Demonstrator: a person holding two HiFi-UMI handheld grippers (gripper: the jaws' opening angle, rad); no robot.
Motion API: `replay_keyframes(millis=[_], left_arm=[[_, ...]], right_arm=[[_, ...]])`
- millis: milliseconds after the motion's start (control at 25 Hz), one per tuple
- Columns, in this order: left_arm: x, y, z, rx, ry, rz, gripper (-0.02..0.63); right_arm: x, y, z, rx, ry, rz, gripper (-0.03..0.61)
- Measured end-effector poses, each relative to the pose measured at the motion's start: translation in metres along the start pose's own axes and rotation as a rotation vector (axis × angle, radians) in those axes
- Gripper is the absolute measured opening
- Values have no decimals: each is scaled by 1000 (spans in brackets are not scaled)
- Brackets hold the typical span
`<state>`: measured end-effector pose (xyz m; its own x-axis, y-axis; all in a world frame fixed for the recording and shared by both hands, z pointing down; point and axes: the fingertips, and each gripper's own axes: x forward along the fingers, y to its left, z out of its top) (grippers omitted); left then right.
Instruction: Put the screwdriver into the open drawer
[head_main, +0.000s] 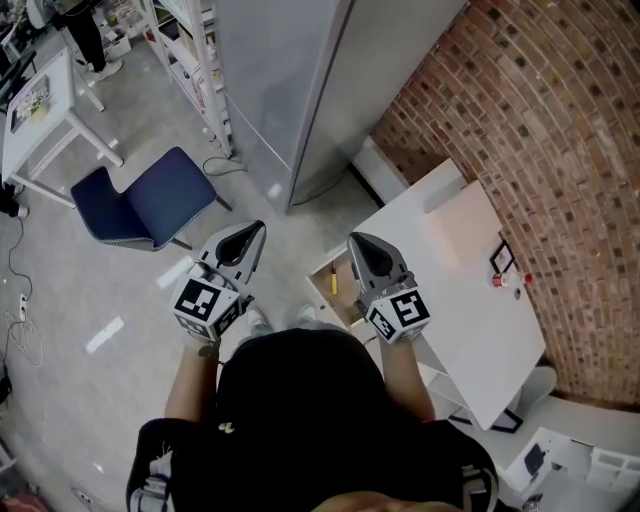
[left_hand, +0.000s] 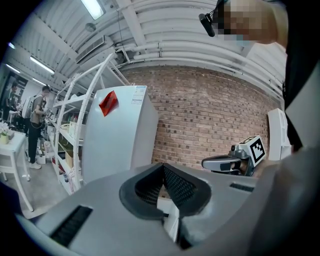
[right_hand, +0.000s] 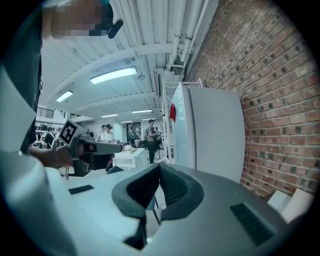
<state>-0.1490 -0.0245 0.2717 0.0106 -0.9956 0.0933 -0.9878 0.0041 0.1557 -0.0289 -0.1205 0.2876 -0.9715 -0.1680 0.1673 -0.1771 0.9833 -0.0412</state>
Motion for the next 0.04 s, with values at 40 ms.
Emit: replay_keyframes(millis=[40], left_arm=[[1, 0, -1, -1, 2, -1, 3]], right_arm=[[0, -1, -1, 0, 5, 0, 9]])
